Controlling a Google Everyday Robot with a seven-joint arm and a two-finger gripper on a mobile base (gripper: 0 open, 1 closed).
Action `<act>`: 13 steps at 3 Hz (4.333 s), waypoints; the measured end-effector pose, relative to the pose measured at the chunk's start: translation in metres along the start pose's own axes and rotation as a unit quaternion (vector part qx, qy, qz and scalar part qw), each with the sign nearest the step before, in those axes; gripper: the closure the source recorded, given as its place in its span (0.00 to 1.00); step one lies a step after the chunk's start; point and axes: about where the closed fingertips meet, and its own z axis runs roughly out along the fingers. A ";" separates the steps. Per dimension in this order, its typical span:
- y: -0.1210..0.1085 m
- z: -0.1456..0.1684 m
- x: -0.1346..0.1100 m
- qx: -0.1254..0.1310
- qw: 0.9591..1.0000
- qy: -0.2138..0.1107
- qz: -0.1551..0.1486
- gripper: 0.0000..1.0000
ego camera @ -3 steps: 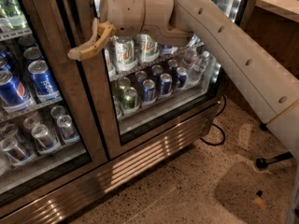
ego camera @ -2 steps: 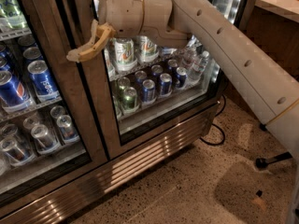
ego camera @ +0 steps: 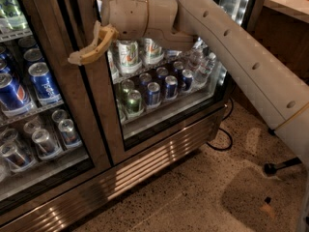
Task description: Open right fridge door
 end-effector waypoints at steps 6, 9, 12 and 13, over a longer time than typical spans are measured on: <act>-0.001 0.001 -0.003 0.007 1.000 -0.013 -0.007 0.00; -0.002 0.002 -0.004 0.014 1.000 -0.013 -0.011 0.00; -0.003 0.001 -0.004 0.018 1.000 -0.011 -0.013 0.00; -0.002 0.002 -0.005 0.018 1.000 -0.009 -0.014 0.00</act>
Offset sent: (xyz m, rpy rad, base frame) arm -0.1738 0.0579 -0.0021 0.2286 0.1875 0.2527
